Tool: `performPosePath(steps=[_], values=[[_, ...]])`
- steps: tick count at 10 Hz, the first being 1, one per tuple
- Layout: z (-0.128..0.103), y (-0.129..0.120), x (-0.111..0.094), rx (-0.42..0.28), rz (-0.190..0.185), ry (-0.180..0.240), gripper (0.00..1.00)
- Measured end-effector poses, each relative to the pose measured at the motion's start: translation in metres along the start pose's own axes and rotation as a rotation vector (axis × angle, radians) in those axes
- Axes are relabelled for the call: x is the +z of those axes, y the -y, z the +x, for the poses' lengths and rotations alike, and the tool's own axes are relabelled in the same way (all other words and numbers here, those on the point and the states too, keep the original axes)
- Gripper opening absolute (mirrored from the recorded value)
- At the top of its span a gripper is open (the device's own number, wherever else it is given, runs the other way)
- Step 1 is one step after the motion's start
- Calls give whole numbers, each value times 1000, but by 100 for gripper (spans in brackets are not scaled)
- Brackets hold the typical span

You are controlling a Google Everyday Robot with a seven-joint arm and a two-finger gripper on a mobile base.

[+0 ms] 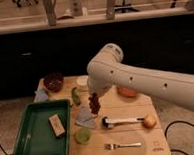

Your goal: Place grapes in plastic cup

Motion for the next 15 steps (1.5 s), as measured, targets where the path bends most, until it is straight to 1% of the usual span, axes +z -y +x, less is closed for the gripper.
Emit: performPosePath(steps=[1,3,5,6,9,15], values=[[-6,1,0,-6,3,5,4],[-23,11,3,-47,13,28,4],[-47,20,6,-82,20,61,4],[-58,26,11,-107,18,87,4],[-82,34,26,-148,-7,148,4],[-104,36,43,-179,-46,218,4]])
